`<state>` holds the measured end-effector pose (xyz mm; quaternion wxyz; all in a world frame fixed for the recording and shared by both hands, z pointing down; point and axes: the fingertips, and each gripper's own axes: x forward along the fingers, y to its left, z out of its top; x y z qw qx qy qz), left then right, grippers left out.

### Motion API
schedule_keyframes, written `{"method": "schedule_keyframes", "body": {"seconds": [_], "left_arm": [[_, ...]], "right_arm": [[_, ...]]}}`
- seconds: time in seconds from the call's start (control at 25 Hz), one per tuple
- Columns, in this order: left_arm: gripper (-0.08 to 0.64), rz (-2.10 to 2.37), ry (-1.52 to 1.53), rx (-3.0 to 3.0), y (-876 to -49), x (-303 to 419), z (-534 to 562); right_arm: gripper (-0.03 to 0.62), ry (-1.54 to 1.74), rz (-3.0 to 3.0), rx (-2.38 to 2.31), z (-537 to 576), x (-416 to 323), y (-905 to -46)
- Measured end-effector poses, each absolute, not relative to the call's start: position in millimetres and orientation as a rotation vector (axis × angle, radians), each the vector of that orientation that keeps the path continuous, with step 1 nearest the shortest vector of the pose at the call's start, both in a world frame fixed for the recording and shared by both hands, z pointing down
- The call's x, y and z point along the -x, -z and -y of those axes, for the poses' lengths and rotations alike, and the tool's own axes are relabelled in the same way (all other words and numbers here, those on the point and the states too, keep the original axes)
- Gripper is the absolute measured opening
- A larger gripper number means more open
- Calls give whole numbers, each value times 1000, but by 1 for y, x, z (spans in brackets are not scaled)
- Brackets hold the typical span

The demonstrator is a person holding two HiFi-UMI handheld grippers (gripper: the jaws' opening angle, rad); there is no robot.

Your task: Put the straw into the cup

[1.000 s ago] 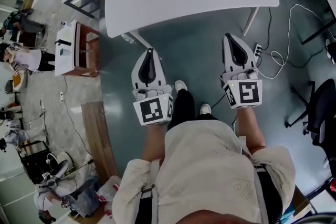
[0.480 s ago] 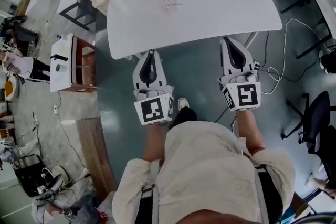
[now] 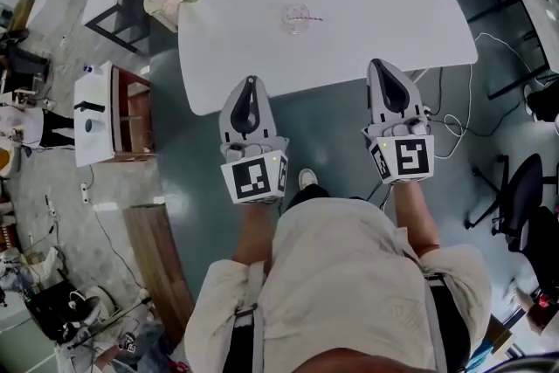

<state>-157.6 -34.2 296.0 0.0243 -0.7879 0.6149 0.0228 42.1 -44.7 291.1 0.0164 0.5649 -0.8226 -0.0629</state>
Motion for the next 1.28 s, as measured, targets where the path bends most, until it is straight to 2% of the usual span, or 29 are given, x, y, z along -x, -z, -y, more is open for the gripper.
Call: {"method": "schedule_keyframes", "body": {"seconds": [0.52,1.28], "left_arm": [[14,-1884,-87,2481,-312,175,96],[14,-1855,11,2509,-301,62,248]], "right_arm": [[2,168,2530,-1763,98,-17,-308],[2,73,2635,-1846,255,-122,-306]]}}
